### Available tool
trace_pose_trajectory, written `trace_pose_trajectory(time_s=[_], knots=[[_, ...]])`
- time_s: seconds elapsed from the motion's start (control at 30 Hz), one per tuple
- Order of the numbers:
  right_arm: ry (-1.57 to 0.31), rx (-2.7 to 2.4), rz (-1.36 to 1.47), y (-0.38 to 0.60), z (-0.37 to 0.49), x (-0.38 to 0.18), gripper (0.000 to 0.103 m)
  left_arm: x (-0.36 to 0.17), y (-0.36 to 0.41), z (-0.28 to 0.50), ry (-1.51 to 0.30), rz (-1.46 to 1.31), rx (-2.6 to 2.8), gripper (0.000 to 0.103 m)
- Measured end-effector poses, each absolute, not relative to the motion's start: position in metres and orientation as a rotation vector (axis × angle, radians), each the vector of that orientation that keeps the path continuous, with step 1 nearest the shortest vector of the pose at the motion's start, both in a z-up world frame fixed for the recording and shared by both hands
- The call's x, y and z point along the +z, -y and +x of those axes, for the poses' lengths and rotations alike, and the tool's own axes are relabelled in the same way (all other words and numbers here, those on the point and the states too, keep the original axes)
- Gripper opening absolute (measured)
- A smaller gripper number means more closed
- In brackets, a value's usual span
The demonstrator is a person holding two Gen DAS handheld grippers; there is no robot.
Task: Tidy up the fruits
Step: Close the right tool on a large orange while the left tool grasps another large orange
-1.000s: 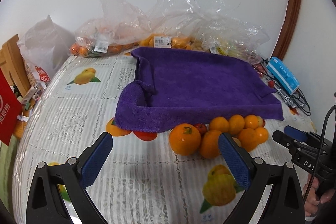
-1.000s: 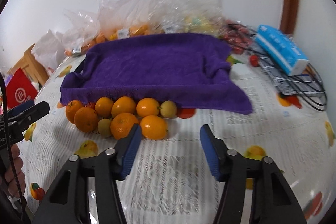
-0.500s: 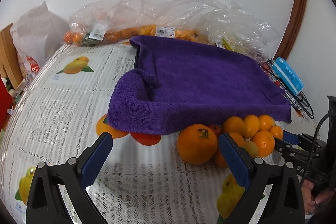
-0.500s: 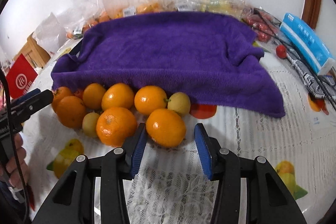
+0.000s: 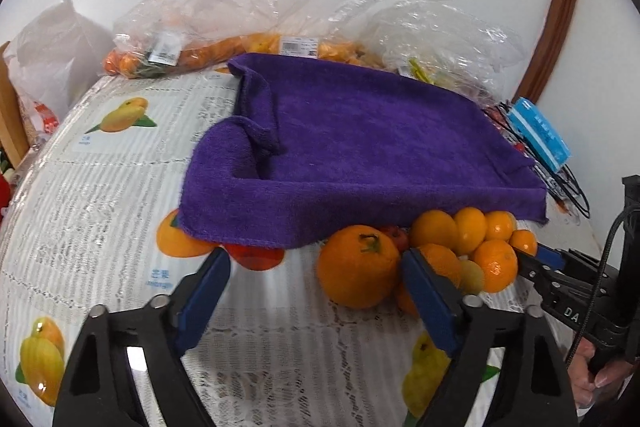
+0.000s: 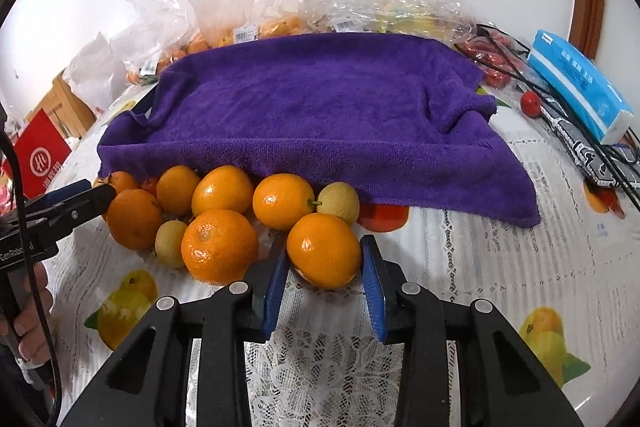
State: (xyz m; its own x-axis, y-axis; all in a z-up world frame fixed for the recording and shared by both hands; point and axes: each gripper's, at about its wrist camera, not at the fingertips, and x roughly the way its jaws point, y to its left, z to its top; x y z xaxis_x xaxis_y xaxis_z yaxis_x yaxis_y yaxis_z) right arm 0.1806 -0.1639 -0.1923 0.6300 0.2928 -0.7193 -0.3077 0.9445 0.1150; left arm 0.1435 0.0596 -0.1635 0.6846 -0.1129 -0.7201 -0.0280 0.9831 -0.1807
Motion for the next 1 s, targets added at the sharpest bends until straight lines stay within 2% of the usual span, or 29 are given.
trace_pose_trajectory(time_s=[0.07, 0.1, 0.37, 0.43, 0.47, 0.5, 1.0], knots=[[-0.82, 0.344, -0.021, 0.163, 0.18, -0.192, 0.036, -0.164, -0.053, 0.145, -0.836, -0.152, -0.079, 0.067], [-0.82, 0.344, -0.022, 0.163, 0.18, -0.192, 0.036, -0.165, -0.05, 0.147, -0.846, -0.133, -0.085, 0.066], [-0.821, 0.344, -0.019, 0.163, 0.178, -0.191, 0.036, -0.171, -0.05, 0.158, -0.88, -0.153, -0.053, 0.066], [-0.821, 0.345, -0.018, 0.163, 0.178, -0.191, 0.036, -0.17, -0.045, 0.157, -0.878, -0.115, -0.057, 0.058], [-0.821, 0.346, -0.015, 0.163, 0.178, -0.191, 0.036, -0.17, -0.044, 0.157, -0.881, -0.104, -0.071, 0.046], [-0.821, 0.349, -0.01, 0.164, 0.177, -0.191, 0.036, -0.17, -0.042, 0.155, -0.885, -0.092, -0.075, 0.043], [-0.822, 0.353, -0.003, 0.169, 0.175, -0.192, 0.036, -0.172, -0.035, 0.158, -0.88, -0.045, -0.016, 0.046]])
